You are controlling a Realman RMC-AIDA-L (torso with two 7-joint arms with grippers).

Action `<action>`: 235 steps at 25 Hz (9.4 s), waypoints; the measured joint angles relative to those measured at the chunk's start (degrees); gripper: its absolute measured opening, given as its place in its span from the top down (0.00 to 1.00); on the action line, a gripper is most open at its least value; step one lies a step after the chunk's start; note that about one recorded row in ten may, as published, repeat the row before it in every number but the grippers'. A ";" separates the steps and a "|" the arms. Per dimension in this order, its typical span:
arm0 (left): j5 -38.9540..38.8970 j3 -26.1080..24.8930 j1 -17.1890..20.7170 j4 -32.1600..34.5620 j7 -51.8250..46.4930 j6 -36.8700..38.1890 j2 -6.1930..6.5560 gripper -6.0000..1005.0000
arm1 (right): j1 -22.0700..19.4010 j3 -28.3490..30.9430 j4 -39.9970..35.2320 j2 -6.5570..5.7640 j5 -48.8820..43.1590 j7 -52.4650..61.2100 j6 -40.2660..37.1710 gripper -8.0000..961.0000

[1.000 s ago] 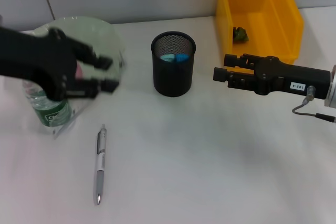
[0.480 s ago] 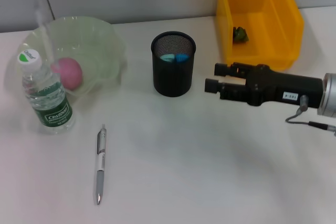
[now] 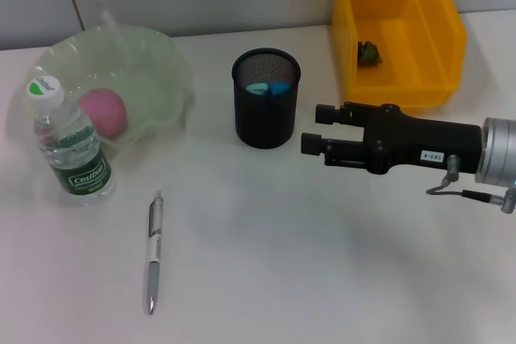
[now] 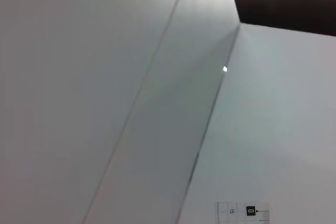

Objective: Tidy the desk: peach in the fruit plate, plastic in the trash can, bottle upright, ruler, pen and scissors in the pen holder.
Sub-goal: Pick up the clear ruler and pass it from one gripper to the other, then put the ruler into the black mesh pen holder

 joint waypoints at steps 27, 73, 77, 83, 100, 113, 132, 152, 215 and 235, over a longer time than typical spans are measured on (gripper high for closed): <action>-43.41 48.63 2.23 -12.77 54.64 -29.64 -0.11 0.60 | -0.81 0.09 -3.19 1.74 3.40 -12.64 -1.71 0.24; -72.76 73.00 1.49 -12.80 81.71 -38.59 -0.19 0.60 | 5.25 -20.16 12.75 2.46 30.41 -36.81 13.53 0.24; -74.24 74.07 1.49 -12.80 83.04 -38.52 -0.19 0.60 | 5.24 -21.22 13.17 2.45 31.45 -37.24 14.22 0.25; -77.86 76.64 1.38 -12.71 86.09 -38.17 -0.19 0.60 | 5.23 -21.30 13.56 2.46 31.55 -37.26 14.30 0.25; -81.37 78.14 1.35 -13.02 87.99 -37.96 -0.19 0.60 | 5.41 -22.17 14.37 2.45 32.65 -37.26 14.18 0.67; -88.14 80.55 1.58 -12.96 91.59 -37.87 -0.19 0.59 | 7.06 -22.96 15.86 2.45 34.64 -37.83 14.44 0.70; -91.96 82.66 1.80 -12.80 94.42 -36.97 -0.19 0.59 | 8.37 -22.94 16.35 2.45 34.85 -37.87 15.53 0.71; -93.25 84.19 1.53 -13.34 94.63 -35.79 -0.19 0.59 | 9.33 -24.44 17.68 2.45 37.24 -37.87 15.61 0.82; -92.94 83.79 4.56 -15.90 92.69 -27.45 0.32 0.15 | 5.72 -25.23 8.90 1.99 47.56 -37.44 12.70 0.99; -92.86 82.92 5.00 -17.91 90.17 -26.45 0.42 0.15 | 0.49 -19.98 -4.89 1.67 38.78 -23.35 20.66 0.99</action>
